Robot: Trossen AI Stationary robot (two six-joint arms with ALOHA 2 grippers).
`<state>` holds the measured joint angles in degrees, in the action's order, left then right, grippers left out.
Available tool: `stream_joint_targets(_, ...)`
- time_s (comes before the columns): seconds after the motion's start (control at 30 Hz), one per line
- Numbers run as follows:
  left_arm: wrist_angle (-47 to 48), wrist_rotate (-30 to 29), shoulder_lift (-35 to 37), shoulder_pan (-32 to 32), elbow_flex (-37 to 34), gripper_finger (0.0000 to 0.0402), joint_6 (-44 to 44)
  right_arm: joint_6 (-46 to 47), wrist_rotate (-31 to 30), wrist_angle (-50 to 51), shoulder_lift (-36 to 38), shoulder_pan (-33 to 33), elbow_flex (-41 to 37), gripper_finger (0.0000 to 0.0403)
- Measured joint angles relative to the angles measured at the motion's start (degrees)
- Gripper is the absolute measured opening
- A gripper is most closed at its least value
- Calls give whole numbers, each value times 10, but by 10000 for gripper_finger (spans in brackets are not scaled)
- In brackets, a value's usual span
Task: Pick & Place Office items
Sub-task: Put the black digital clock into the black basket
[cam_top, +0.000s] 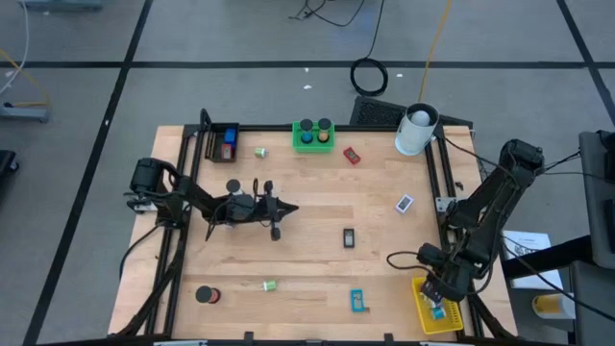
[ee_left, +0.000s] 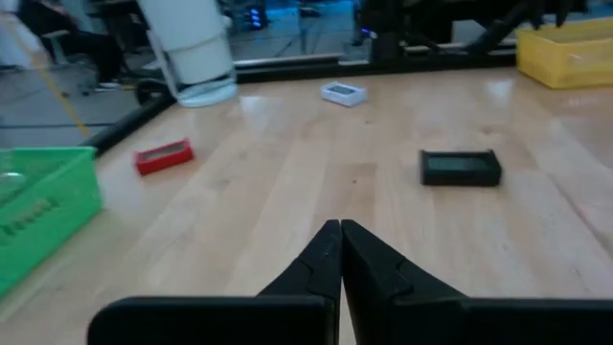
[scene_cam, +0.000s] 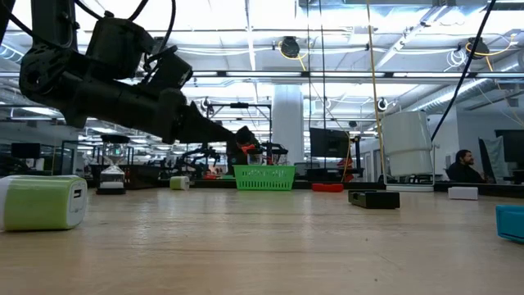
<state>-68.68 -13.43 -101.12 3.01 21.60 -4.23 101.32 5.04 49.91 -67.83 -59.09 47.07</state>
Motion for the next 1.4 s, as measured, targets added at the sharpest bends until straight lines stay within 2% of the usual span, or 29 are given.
stream_joint_targets(0.07, -10, -12, 0, -3, 0, 12, -4, -43, -37, 10, 17, 9, 0, 37)
stream_joint_targets(0.13, -16, -14, 0, -6, 0, 8, -13, -93, -90, 12, 34, 20, 0, 10)
stream_joint_targets(0.3, -17, -12, 0, -7, 0, 11, -17, -235, -312, 18, 48, 60, 0, 19)
stream_joint_targets(0.37, -17, -12, 0, -5, 0, 20, -13, -261, -406, 16, 48, 82, -7, 17)
stream_joint_targets(0.4, -17, -12, 0, -4, 0, 22, -12, -266, -441, 14, 48, 97, -13, 16)
stream_joint_targets(0.47, -17, -11, 0, -1, 0, 24, -12, -270, -474, 13, 48, 129, -29, 15)
stream_joint_targets(0.6, -14, -10, 0, 4, 0, 14, -12, -275, -481, -33, 48, 205, -82, 17)
stream_joint_targets(0.8, -14, -10, 0, 7, 0, 9, -11, -420, -424, -285, 47, 304, -164, 17)
stream_joint_targets(0.93, -13, -10, 0, 7, 0, 24, -11, -514, -429, -418, 36, 336, -188, 17)
stream_joint_targets(1.03, -11, -10, 0, 7, 0, 21, -11, -550, -442, -461, 9, 352, -188, 17)
stream_joint_targets(1.13, -4, -10, 0, 7, 0, 8, -10, -555, -424, -498, -31, 360, -185, 18)
stream_joint_targets(1.23, 0, -10, 0, 7, 0, 4, -10, -555, -405, -496, -76, 354, -160, 18)
stream_joint_targets(1.4, 4, -10, 0, 7, 0, 23, -5, -555, -404, -478, -133, 330, -95, 22)
